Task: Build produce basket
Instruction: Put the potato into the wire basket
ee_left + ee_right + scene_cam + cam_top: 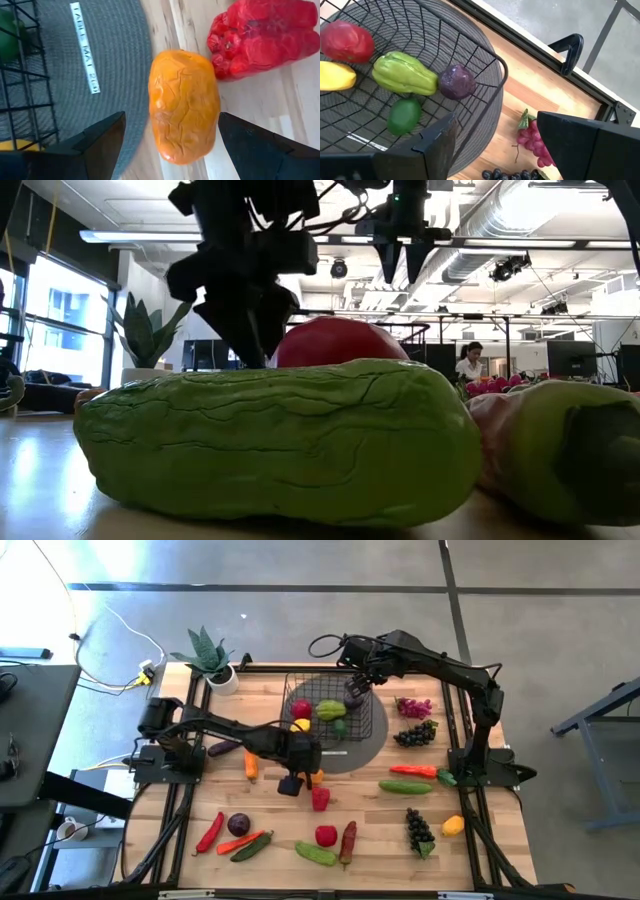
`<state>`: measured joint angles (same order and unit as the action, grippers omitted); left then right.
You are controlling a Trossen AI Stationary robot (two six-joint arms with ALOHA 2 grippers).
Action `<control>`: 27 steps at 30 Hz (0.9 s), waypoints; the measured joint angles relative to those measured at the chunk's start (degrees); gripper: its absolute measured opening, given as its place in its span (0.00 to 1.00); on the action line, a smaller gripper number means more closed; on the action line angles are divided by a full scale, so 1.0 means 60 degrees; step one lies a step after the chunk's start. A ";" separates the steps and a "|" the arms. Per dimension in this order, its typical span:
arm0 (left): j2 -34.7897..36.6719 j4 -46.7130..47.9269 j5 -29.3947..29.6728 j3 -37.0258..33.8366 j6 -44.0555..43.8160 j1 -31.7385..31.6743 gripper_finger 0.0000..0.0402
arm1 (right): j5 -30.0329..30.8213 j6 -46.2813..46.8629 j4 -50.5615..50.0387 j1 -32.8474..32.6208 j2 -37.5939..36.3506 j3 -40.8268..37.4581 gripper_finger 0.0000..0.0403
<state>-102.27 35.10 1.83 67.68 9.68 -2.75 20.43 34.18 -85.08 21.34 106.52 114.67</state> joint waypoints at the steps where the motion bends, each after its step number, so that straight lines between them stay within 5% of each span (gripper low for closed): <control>1: -0.0003 -0.0010 -0.0008 -0.0008 -0.0001 0.0018 0.77 | -0.0001 0.0021 -0.0002 0.0000 0.0000 0.0000 0.64; 27: 0.0023 -0.0003 0.0986 -0.0044 -0.0335 0.0490 0.77 | -0.0003 -0.0198 -0.0011 -0.0015 0.0000 -0.0011 0.64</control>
<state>-102.13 35.08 7.75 67.42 7.67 0.19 20.41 32.99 -85.14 21.26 106.52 114.61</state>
